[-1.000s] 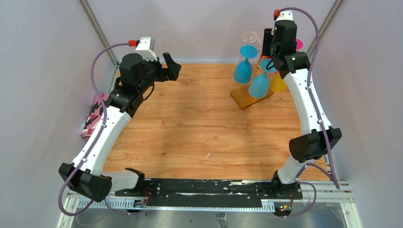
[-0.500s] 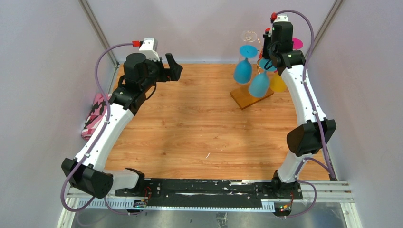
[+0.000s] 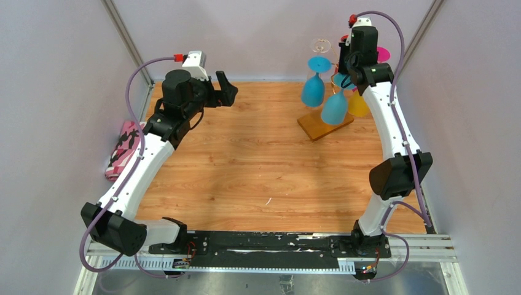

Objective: Take the wine glass off the wine glass rack

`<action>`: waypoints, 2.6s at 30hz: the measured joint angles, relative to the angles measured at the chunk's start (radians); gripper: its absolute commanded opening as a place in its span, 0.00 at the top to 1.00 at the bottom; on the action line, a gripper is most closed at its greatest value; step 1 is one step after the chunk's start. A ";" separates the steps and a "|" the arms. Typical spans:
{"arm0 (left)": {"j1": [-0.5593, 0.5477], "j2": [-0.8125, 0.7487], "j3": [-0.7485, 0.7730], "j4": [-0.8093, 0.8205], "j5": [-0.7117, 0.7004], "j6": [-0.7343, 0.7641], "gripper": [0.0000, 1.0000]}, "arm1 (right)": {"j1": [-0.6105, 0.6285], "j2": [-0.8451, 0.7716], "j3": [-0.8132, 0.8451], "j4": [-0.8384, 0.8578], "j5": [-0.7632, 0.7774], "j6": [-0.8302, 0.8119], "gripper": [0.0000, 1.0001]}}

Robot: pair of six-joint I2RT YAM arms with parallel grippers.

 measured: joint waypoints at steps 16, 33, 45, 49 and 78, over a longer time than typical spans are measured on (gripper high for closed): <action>0.000 0.001 0.000 0.000 0.005 -0.007 0.05 | -0.012 -0.062 -0.058 0.004 -0.135 0.011 1.00; 0.000 0.001 0.000 0.010 0.010 -0.008 0.06 | -0.012 -0.042 0.006 -0.059 -0.180 0.042 1.00; 0.000 0.013 0.000 0.023 0.011 -0.008 0.07 | -0.012 -0.041 0.012 -0.061 -0.209 0.058 1.00; 0.000 0.013 0.000 0.023 0.011 -0.008 0.07 | -0.012 -0.041 0.015 -0.063 -0.214 0.066 1.00; 0.000 0.034 -0.004 0.032 0.023 -0.008 0.07 | -0.012 -0.023 0.011 -0.023 -0.143 0.091 1.00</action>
